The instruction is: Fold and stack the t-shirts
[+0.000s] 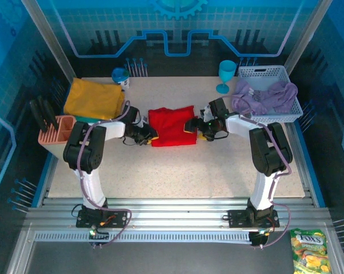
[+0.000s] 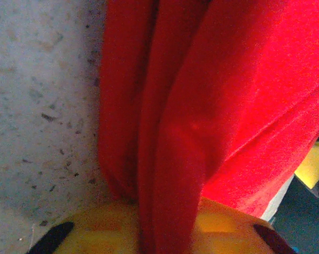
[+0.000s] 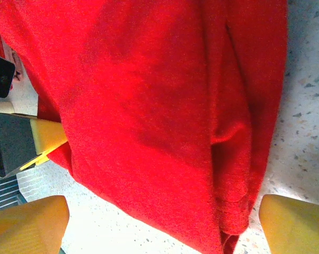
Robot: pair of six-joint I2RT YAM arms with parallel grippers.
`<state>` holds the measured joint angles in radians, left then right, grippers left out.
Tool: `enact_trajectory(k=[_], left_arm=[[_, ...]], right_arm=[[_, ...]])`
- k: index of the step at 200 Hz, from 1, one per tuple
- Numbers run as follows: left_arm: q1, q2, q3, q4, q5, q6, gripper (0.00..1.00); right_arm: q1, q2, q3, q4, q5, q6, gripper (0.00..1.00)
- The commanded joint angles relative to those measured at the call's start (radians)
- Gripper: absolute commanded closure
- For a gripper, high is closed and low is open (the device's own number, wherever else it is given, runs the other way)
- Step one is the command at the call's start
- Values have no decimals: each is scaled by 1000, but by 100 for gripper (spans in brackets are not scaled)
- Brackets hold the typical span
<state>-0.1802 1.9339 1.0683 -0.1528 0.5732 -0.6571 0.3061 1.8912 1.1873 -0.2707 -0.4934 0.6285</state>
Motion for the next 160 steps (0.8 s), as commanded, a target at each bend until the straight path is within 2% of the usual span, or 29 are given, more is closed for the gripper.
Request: enact_trajectory(k=[1, 15, 20, 31, 62, 94, 128, 160], left_arm=[[-5, -16, -19, -41, 8, -5, 87], [-4, -34, -18, -90, -14, 19, 86], [-3, -45, -18, -100, -19, 27, 80], [-1, -72, -14, -140, -46, 41, 54], [33, -170, 39, -230, -61, 74, 36], [37, -215, 159, -246, -34, 39, 38], [19, -109, 250, -49, 74, -125, 49], [9, 12, 278, 148, 90, -259, 57]], right_arm=[[-19, -57, -33, -21, 18, 6, 7], [-25, -84, -35, -31, 27, 0, 7], [-26, -93, -33, -39, 30, -3, 7], [-28, -111, -21, -59, 34, -9, 7], [-38, -147, 48, -105, 34, -5, 5], [-27, -130, 120, -44, -33, 92, 5], [1, -39, 193, 103, -71, 222, 5], [23, 82, 235, 304, -93, 374, 6]])
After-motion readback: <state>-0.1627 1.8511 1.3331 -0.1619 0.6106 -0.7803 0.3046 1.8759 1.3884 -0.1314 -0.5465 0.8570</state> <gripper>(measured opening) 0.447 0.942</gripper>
